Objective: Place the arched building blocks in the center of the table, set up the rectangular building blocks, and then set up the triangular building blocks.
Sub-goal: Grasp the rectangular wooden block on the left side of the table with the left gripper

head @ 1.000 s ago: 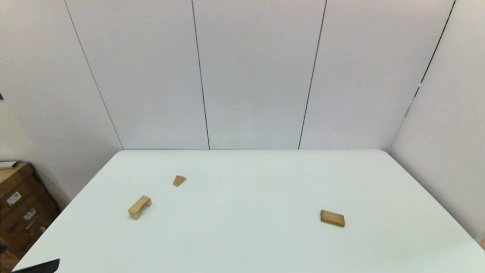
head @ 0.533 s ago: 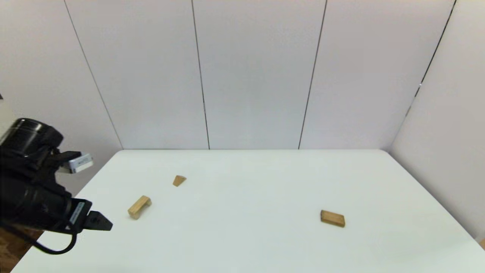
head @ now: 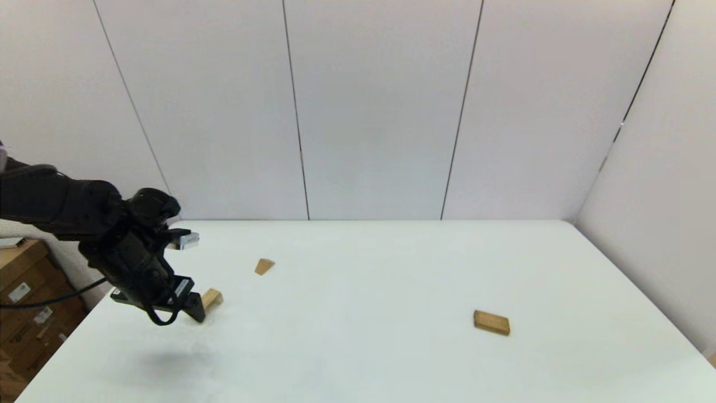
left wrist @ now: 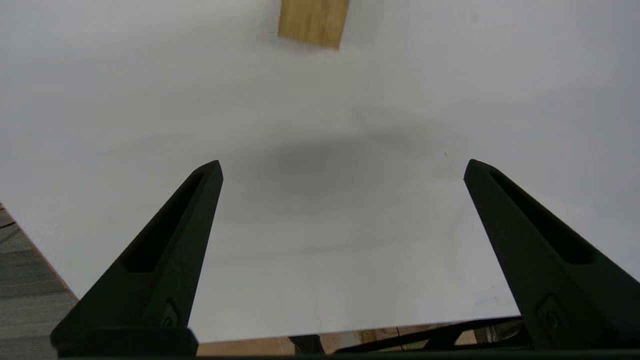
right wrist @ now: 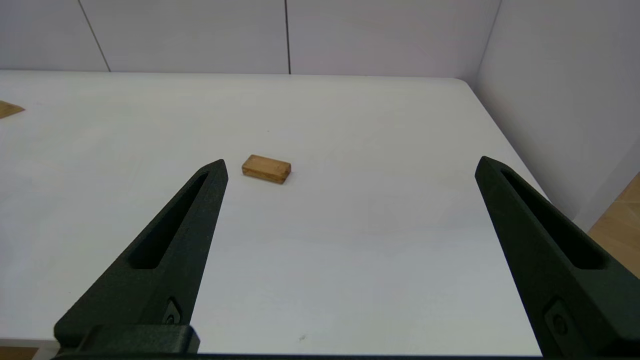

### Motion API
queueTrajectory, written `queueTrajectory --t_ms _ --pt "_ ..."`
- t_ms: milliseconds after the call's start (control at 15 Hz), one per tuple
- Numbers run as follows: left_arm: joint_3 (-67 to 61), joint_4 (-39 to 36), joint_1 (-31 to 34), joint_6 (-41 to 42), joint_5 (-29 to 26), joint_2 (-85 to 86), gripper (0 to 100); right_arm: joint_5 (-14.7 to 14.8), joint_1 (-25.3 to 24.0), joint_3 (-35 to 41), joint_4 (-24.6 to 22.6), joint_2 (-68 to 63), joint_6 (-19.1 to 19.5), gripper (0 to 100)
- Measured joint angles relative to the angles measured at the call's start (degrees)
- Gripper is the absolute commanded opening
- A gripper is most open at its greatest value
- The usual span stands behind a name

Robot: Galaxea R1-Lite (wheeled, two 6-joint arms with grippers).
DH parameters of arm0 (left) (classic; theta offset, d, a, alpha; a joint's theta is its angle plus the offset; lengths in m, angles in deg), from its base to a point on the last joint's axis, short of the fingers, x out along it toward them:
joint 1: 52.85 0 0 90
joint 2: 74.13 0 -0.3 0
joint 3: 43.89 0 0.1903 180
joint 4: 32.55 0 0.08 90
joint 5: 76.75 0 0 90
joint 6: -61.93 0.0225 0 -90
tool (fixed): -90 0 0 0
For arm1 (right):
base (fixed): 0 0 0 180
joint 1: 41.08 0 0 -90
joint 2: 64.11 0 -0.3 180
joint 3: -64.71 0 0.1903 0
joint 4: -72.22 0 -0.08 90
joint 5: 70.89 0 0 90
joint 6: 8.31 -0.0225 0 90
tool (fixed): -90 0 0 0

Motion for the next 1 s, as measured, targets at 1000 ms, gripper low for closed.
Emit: queueTrajectory --t_ms 1000 --pt "14.2 -0.3 1.2 2.9 -0.2 -17.9 100 0.0 0.0 0.0 0.0 0.0 0.0 100"
